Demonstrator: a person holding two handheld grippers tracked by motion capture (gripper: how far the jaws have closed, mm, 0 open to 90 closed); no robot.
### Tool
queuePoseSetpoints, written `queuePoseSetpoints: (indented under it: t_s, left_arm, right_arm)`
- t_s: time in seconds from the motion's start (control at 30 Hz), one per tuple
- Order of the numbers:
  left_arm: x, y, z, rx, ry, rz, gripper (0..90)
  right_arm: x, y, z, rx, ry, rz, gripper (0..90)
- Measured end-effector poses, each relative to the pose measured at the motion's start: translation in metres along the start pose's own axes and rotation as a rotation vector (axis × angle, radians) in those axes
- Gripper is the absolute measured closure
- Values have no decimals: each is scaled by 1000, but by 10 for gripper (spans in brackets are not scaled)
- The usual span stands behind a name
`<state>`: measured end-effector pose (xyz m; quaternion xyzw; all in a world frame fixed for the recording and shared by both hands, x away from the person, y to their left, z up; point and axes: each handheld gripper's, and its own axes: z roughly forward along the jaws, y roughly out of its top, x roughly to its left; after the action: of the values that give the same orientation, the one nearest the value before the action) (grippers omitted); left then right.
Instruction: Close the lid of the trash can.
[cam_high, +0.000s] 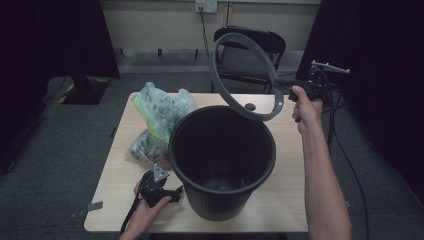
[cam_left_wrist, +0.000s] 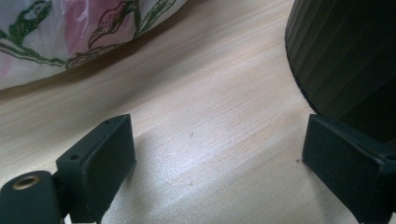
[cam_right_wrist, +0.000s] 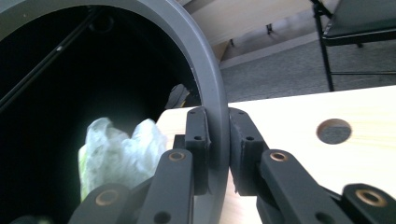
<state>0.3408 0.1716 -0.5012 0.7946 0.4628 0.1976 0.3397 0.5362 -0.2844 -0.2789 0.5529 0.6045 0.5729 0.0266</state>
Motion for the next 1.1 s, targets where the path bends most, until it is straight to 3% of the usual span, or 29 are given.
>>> queuePoseSetpoints:
  t_s: [0.53, 0.87, 1.1]
  left_arm:
    - [0, 0, 0, -1, 1, 0, 88]
    - [0, 0, 0, -1, 0, -1, 88]
    - [0, 0, 0, 0, 0, 0, 88]
  right_arm:
    - [39, -18, -21, 53, 163, -134, 792]
    - [49, -38, -28, 68, 235, -164, 790]
    - [66, -48, -28, 87, 279, -206, 790]
